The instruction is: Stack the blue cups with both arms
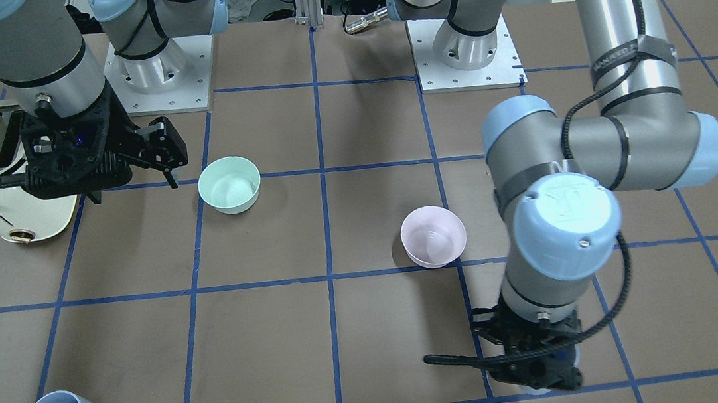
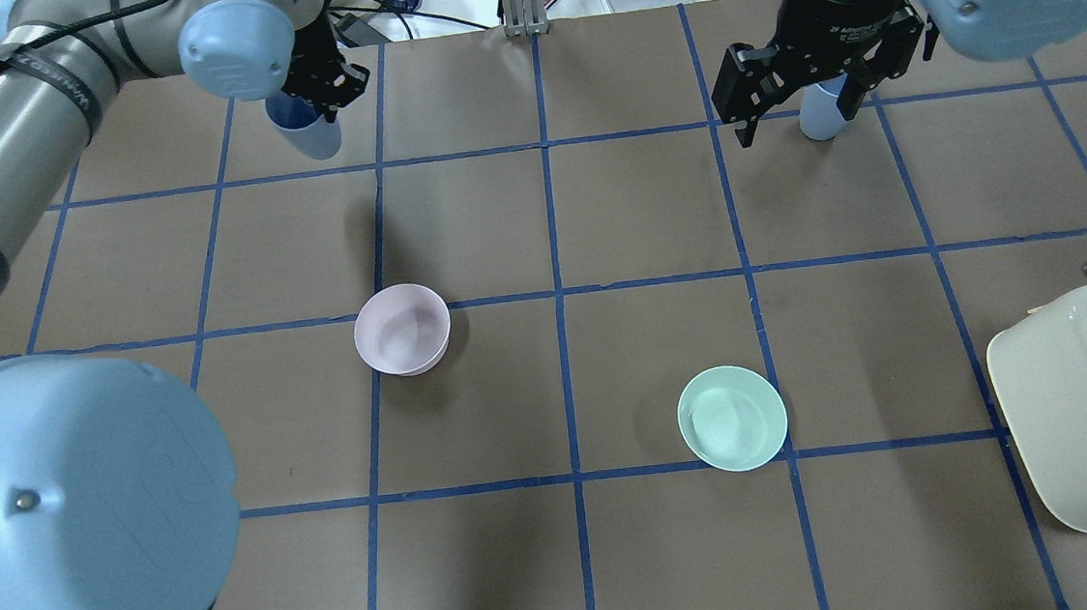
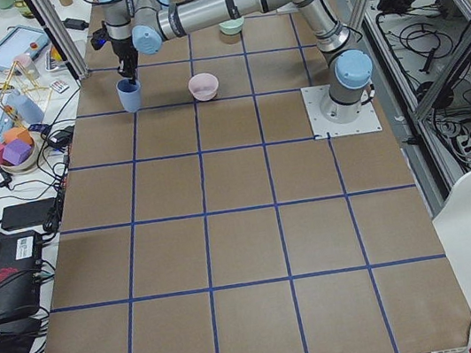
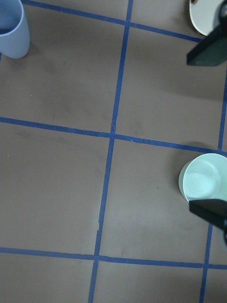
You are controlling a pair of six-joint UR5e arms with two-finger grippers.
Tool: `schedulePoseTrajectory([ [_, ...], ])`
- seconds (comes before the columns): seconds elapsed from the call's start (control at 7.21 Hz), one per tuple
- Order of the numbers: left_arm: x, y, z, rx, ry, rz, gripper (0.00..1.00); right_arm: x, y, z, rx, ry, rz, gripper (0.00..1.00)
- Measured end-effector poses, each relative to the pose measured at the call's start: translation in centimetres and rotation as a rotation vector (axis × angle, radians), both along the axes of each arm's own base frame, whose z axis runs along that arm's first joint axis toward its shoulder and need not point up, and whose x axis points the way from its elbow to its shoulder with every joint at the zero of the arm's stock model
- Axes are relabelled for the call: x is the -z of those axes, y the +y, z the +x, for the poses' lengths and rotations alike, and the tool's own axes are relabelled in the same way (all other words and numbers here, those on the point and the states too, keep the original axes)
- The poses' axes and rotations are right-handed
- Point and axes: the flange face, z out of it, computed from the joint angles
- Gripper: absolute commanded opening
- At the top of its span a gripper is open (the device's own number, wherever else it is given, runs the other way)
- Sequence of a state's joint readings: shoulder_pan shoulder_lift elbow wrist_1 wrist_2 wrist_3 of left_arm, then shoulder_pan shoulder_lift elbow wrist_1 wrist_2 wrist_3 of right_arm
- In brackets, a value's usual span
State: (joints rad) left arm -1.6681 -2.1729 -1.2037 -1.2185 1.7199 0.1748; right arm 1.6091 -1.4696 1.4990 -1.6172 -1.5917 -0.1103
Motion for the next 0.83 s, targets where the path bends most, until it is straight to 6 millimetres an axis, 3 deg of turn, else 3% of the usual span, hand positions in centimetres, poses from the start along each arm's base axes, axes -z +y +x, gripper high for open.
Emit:
schedulePoseTrajectory([
  [0.42, 1.3, 3.7, -12.6, -0.130, 0.116, -0.022, 0.00, 0.1, 0.0, 0.0, 0.000, 0.001, 0.002, 1.00],
  [0.55, 1.7, 4.6, -15.1, -0.159, 0.166, -0.018, 0.00, 0.2, -0.1, 0.0, -0.001, 0.001, 0.003, 1.00],
  [0.83, 2.6, 5.2, -16.8, -0.197, 0.208, -0.002, 0.00, 0.2, -0.1, 0.0, -0.001, 0.002, 0.004, 1.00],
])
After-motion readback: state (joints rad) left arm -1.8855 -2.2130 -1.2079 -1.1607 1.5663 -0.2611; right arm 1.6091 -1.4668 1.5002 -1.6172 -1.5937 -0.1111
